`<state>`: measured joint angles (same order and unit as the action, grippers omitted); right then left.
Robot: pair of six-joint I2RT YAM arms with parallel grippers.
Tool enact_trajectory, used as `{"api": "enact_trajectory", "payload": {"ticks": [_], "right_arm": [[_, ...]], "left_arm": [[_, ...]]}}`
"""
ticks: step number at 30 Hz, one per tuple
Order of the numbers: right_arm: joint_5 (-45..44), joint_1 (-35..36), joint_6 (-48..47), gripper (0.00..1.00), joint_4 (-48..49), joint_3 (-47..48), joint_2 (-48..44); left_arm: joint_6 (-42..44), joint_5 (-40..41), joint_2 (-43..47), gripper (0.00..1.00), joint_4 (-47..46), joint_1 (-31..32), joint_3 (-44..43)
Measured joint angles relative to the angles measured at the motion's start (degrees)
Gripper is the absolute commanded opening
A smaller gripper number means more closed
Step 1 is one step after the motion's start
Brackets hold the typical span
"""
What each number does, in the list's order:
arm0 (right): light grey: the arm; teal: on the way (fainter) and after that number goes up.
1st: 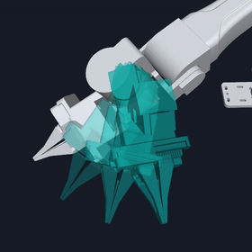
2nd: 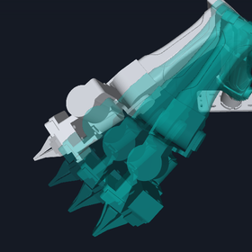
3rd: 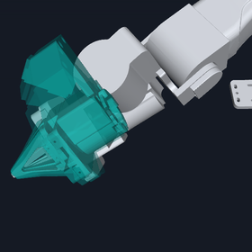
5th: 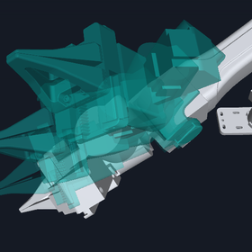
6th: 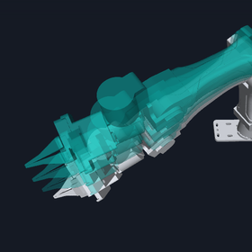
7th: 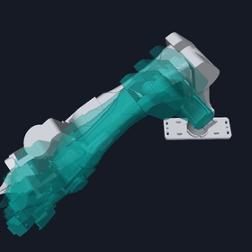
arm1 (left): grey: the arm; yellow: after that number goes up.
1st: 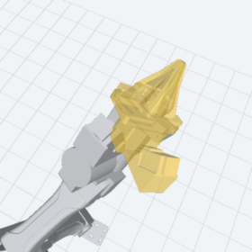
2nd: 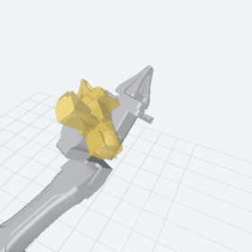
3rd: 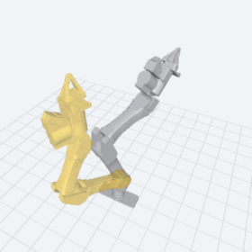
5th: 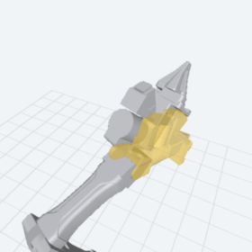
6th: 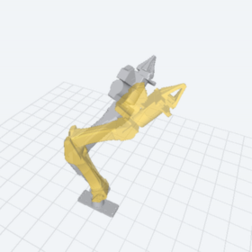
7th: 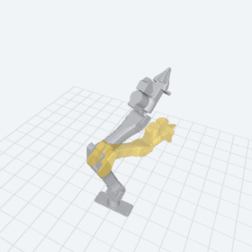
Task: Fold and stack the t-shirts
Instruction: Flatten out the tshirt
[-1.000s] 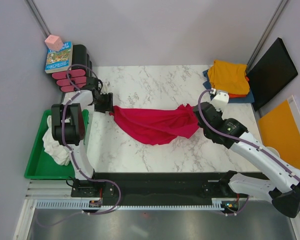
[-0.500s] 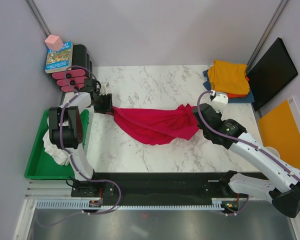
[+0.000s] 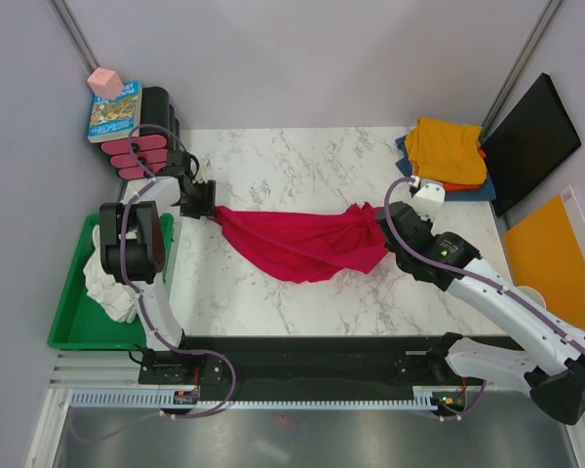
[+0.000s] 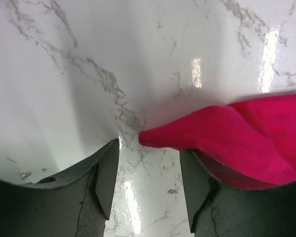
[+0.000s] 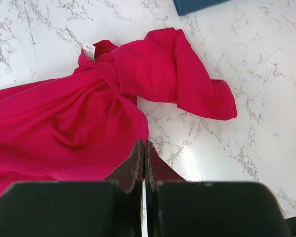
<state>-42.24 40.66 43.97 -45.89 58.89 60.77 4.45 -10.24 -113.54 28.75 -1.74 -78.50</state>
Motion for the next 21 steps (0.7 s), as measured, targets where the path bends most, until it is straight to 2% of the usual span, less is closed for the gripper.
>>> {"api": "enact_trajectory", "payload": {"ticks": [7, 13, 21], "right_arm": [[0.0, 0.0, 0.0, 0.0, 0.0, 0.0, 0.0], [0.1, 0.0, 0.0, 0.0, 0.0, 0.0, 0.0], [0.9, 0.0, 0.0, 0.0, 0.2, -0.4, 0.0]], "left_arm": [[0.0, 1.0, -1.4, 0.54, 0.0, 0.0, -1.8], [0.5, 0.0, -3.0, 0.53, 0.9, 0.1, -4.0], [3.0, -6.5, -3.1, 0.54, 1.2, 0.3, -3.8]]}}
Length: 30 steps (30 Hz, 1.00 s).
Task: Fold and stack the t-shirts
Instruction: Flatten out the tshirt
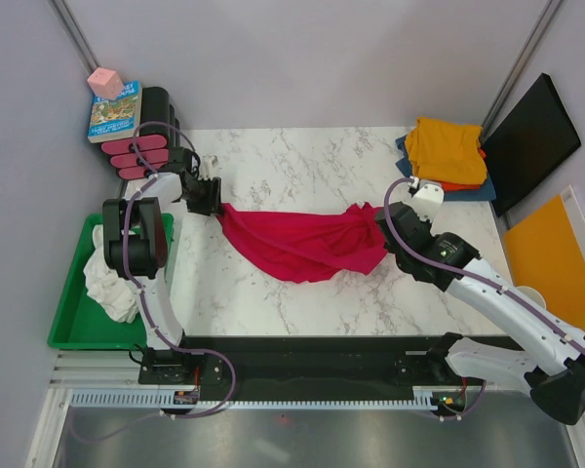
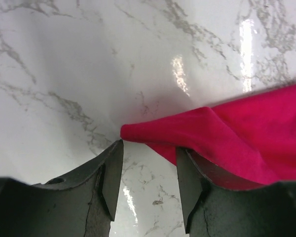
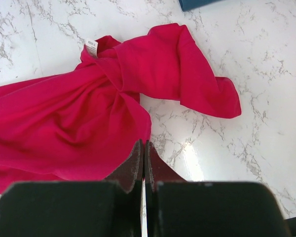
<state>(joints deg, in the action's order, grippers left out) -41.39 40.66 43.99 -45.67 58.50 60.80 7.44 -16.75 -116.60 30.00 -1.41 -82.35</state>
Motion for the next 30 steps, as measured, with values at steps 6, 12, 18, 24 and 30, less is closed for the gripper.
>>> {"api": "enact_trajectory", "payload": {"ticks": [6, 12, 18, 24, 30], "right_arm": [[0.7, 0.0, 0.4, 0.0, 0.5, -1.0, -0.3], [0.9, 0.0, 1.0, 0.0, 0.7, -1.6, -1.3], [1.3, 0.0, 1.3, 0.0, 0.9, -1.8, -1.5], [1.6, 0.0, 1.2, 0.0, 0.9, -1.8, -1.5], [1.9, 0.0, 1.3, 0.0, 1.1, -2.4, -2.4]], "left_arm": [[1.2, -3.4, 0.0, 0.35, 0.4, 0.0, 0.2], [2.0, -3.4, -0.3, 0.06, 2.0, 0.3, 0.4], [2.1, -3.9, 0.1, 0.02, 1.5, 0.3, 1.4], [2.0, -4.3, 4.4, 0.45, 1.3, 0.3, 6.2], [1.4, -4.2, 9.7, 0.59, 0.3, 0.3, 6.4]]}}
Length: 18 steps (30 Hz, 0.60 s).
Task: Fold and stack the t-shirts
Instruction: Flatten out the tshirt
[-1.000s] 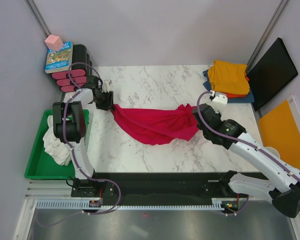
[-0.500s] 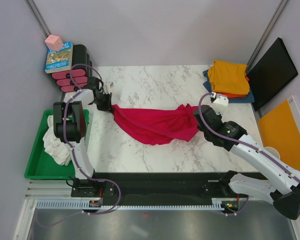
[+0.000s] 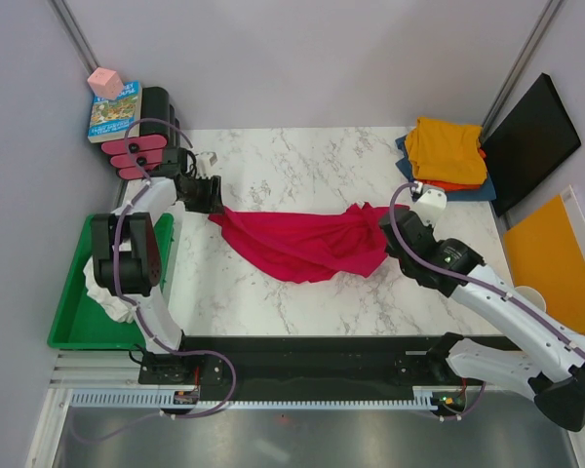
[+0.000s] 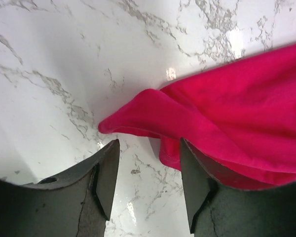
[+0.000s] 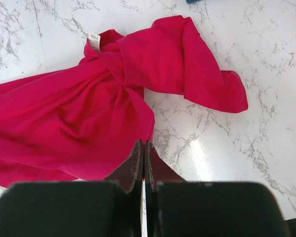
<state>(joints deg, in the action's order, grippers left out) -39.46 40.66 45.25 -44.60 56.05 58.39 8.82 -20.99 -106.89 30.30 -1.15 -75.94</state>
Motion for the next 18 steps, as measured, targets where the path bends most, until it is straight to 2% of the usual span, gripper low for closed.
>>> {"api": "enact_trajectory", "payload": {"ticks": [5, 15, 17, 18], "right_arm": [[0.0, 0.0, 0.0, 0.0, 0.0, -0.2, -0.6], [0.0, 0.0, 0.2, 0.0, -0.5, -0.3, -1.5], [0.0, 0.0, 0.3, 0.0, -0.7, -0.3, -1.5], [0.0, 0.0, 0.4, 0.0, -0.7, -0.3, -1.5]], "left_arm": [[0.0, 1.5, -0.4, 0.59, -0.7, 0.0, -2.3], [0.0, 4.7, -7.1, 0.55, -1.7, 0.0, -4.3], [0.0, 4.9, -7.8, 0.49, -1.7, 0.0, -4.3], [0.0, 4.9, -7.9, 0.41, -1.7, 0.0, -4.3]]}}
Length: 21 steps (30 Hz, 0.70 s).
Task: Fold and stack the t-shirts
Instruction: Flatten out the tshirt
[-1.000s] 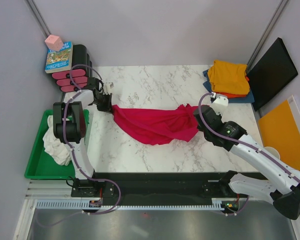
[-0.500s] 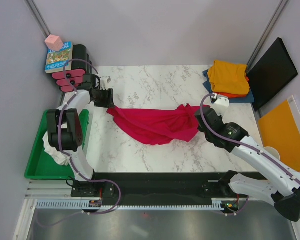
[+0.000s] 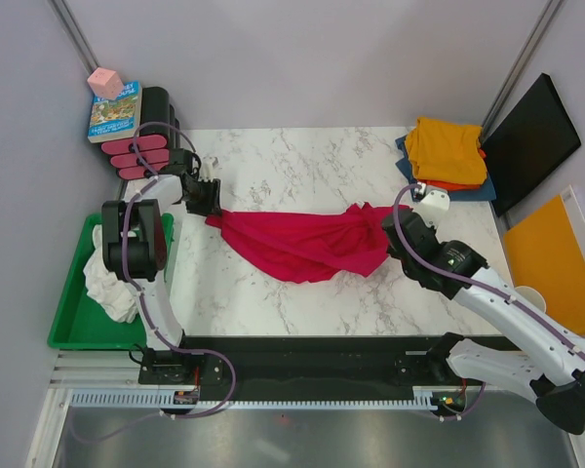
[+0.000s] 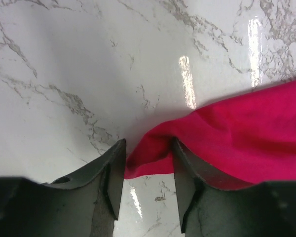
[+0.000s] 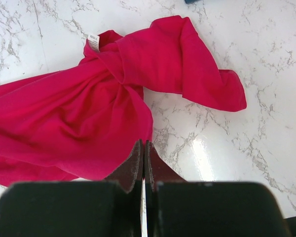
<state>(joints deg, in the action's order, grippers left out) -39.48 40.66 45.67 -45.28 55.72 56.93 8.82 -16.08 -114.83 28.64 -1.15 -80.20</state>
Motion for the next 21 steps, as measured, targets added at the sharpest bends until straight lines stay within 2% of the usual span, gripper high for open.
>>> {"api": "enact_trajectory", "payload": {"ticks": [2, 3, 7, 14, 15, 17, 18, 21], "right_arm": [[0.0, 0.0, 0.0, 0.0, 0.0, 0.0, 0.1], [0.0, 0.0, 0.0, 0.0, 0.0, 0.0, 0.2], [0.0, 0.0, 0.0, 0.0, 0.0, 0.0, 0.7], [0.0, 0.0, -0.1, 0.0, 0.0, 0.0, 1.5], [0.0, 0.0, -0.1, 0.0, 0.0, 0.0, 1.5], [0.0, 0.0, -0.4, 0.0, 0.0, 0.0, 1.5], [0.0, 0.0, -0.5, 0.0, 0.0, 0.0, 1.5], [0.0, 0.0, -0.8, 0.0, 0.2, 0.0, 1.5]], "left_arm": [[-0.1, 0.0, -0.1, 0.31, 0.0, 0.0, 0.0], [-0.2, 0.0, -0.1, 0.19, -0.1, 0.0, 0.0], [-0.3, 0.0, -0.1, 0.02, 0.0, 0.0, 0.0], [-0.3, 0.2, 1.2, 0.02, -0.3, 0.0, 2.3], [-0.3, 0.2, 1.7, 0.15, -0.3, 0.0, 2.8], [-0.2, 0.5, 3.0, 0.26, -0.2, 0.0, 3.5], [-0.4, 0.6, 3.7, 0.37, -0.3, 0.0, 3.7], [-0.4, 0.9, 5.5, 0.44, -0.3, 0.0, 4.1]]}}
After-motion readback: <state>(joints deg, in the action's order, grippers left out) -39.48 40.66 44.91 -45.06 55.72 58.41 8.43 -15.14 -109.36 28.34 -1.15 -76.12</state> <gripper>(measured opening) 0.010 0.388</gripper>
